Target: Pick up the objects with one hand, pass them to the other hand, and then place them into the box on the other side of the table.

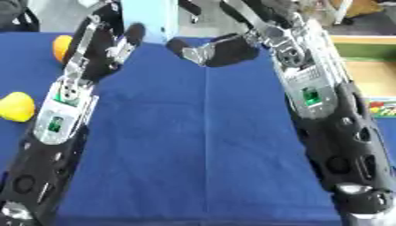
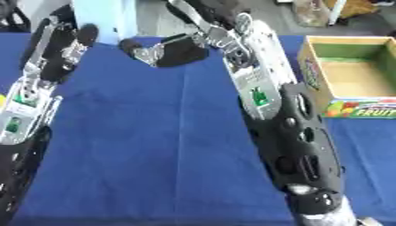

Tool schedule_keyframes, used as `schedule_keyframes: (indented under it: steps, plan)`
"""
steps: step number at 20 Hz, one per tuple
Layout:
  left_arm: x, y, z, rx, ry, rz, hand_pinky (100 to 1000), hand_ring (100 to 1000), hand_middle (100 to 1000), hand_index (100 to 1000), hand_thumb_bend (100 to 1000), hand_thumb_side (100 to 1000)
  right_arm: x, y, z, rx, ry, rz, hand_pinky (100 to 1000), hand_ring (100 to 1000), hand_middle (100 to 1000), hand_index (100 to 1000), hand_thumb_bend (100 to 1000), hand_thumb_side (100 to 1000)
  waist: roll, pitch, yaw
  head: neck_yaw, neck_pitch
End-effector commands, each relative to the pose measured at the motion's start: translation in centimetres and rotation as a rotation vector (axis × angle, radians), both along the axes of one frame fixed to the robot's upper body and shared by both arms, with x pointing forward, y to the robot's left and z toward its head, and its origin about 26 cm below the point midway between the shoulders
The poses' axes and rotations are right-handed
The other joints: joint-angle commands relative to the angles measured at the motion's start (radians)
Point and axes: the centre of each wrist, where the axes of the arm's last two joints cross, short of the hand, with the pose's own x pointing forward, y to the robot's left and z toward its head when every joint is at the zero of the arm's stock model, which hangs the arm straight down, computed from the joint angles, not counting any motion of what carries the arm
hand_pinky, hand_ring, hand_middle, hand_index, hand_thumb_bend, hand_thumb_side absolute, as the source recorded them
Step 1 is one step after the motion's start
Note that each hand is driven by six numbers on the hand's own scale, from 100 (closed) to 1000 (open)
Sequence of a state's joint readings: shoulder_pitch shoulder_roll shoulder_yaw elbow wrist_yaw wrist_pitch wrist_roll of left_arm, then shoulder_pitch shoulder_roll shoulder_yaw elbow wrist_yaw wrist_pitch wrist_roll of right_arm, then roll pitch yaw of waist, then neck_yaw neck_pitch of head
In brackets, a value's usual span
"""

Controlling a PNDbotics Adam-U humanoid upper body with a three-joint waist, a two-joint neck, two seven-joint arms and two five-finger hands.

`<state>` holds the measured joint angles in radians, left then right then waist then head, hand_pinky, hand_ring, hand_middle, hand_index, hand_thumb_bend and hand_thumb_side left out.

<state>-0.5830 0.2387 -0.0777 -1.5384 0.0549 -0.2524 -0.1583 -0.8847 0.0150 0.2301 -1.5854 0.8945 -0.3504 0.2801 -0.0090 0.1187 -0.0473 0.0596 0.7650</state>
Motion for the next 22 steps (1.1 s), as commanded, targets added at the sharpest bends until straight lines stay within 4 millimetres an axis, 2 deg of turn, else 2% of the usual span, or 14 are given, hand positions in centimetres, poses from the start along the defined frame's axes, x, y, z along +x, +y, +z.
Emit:
schedule_keyframes:
  steps: [1, 4, 11, 14, 19, 22]
  plan:
    - [0.1, -0.7, 1.0, -0.009, -0.022, -0.019, 786, 536, 509, 584, 379, 516, -0.6, 0.3, 0.9, 0.013, -0.041, 0.008, 987, 868, 832, 956, 422, 443, -0.012, -0.018, 0.001, 0.001, 0.005]
    - [0.2, -1.1, 1.1, -0.027, -0.006, -0.032, 786, 535, 509, 583, 382, 518, -0.7, 0.4, 0.7, 0.005, -0.049, 0.001, 989, 870, 833, 955, 413, 431, -0.012, -0.018, 0.001, 0.002, 0.005]
    - [0.0, -1.5, 1.7, -0.05, 0.01, -0.072, 787, 537, 510, 584, 380, 520, -0.5, 0.5, 0.4, -0.018, -0.068, -0.018, 988, 870, 829, 912, 295, 293, -0.009, -0.018, 0.001, 0.0, 0.005]
    - [-0.1, -1.7, 1.9, -0.053, 0.008, -0.088, 787, 537, 510, 585, 380, 520, -0.4, 0.5, 0.3, -0.025, -0.07, -0.022, 987, 869, 828, 892, 282, 278, -0.009, -0.018, 0.001, 0.001, 0.005]
    - [-0.3, -1.9, 2.2, -0.05, 0.0, -0.106, 794, 542, 515, 590, 385, 528, -0.4, 0.6, 0.3, -0.01, -0.081, -0.032, 977, 856, 814, 731, 253, 257, -0.009, -0.018, 0.002, 0.003, 0.005]
    - [-0.3, -1.9, 2.2, -0.031, -0.004, -0.113, 802, 555, 532, 613, 454, 559, -0.3, 0.6, 0.2, 0.008, -0.09, -0.038, 975, 850, 807, 691, 243, 260, -0.008, -0.018, 0.002, 0.002, 0.005]
